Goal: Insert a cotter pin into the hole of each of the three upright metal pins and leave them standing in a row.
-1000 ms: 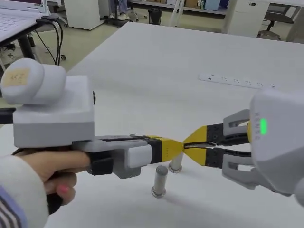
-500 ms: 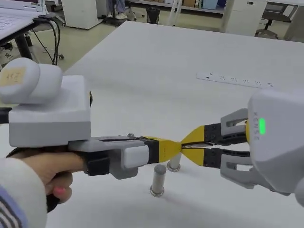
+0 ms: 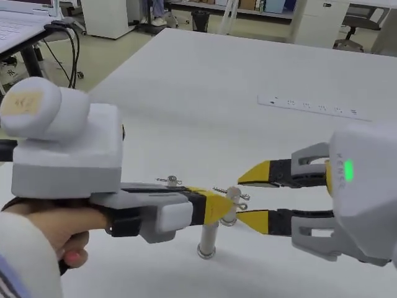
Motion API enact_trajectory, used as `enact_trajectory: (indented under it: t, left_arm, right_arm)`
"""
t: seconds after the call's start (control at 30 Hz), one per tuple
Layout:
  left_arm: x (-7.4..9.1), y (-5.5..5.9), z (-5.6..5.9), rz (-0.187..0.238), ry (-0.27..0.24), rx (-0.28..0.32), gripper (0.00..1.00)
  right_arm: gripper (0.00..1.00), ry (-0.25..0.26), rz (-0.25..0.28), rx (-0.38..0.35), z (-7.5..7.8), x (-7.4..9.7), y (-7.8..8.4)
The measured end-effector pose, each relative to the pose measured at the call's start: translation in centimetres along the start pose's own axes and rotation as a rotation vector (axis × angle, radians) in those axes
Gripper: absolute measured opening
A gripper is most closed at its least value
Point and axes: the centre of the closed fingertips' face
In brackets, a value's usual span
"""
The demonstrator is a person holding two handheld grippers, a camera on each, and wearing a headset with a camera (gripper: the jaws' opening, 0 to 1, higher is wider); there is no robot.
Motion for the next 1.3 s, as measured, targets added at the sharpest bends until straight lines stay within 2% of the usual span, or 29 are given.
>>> enact_trajectory:
  t: [0.13,0.17,0.27,0.3,0.4,0.47,0.57,0.63,0.7,0.9,0.97,1.03,1.3]
  left_arm:
    - [0.1,-0.1,0.7,-0.003,0.032,-0.063,0.0]
    - [0.2,-0.1,0.8,-0.011,0.037,-0.092,0.0]
    - [0.3,0.2,1.0,-0.04,0.043,-0.174,0.0]
    - [0.4,0.3,1.1,-0.048,0.045,-0.185,0.0]
    - [0.6,0.3,1.3,-0.053,0.058,-0.219,0.0]
    - [0.7,0.3,1.5,-0.058,0.069,-0.256,0.0]
    - [0.8,0.5,1.7,-0.083,0.086,-0.33,0.0]
    - [0.8,0.5,2.0,-0.08,0.099,-0.342,0.0]
    - [0.8,0.8,2.1,-0.096,0.114,-0.351,0.0]
    - [0.9,1.6,2.1,-0.144,0.127,-0.382,0.0]
    - [0.9,2.1,1.8,-0.177,0.119,-0.413,0.0]
    - [0.8,2.5,1.9,-0.203,0.129,-0.454,0.0]
    - [0.7,3.5,2.1,-0.282,0.179,-0.506,0.0]
  right_arm:
    - [0.16,-0.044,-0.018,-0.092,-0.5,0.0,0.7]
    - [0.17,-0.068,-0.024,-0.145,-0.9,0.0,0.9]
    - [0.15,-0.11,-0.002,-0.227,-1.3,-0.1,0.8]
    - [0.14,-0.123,-0.008,-0.261,-1.6,0.0,1.0]
    - [0.12,-0.169,0.02,-0.342,-2.2,0.0,0.6]
    - [0.1,-0.195,0.032,-0.378,-2.5,0.1,0.4]
    - [0.07,-0.207,0.044,-0.41,-2.6,0.1,0.3]
    - [0.05,-0.225,0.049,-0.443,-2.9,0.1,0.1]
    - [0.0,-0.243,0.061,-0.455,-3.1,0.2,-0.1]
    - [0.0,-0.279,0.054,-0.482,-3.9,0.2,0.0]
    - [0.0,-0.285,0.052,-0.479,-4.2,0.2,0.1]
    - [0.0,-0.293,0.048,-0.465,-4.5,0.2,0.2]
    - [0.0,-0.337,0.039,-0.454,-5.5,0.6,0.2]
Point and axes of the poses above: the centre of the closed fingertips' face, and the gripper's own axes: x roughly backward along the fingers, z roughly to its right, y roughly out of its underside, and after that the axes turned 12 degrees about y, right-handed
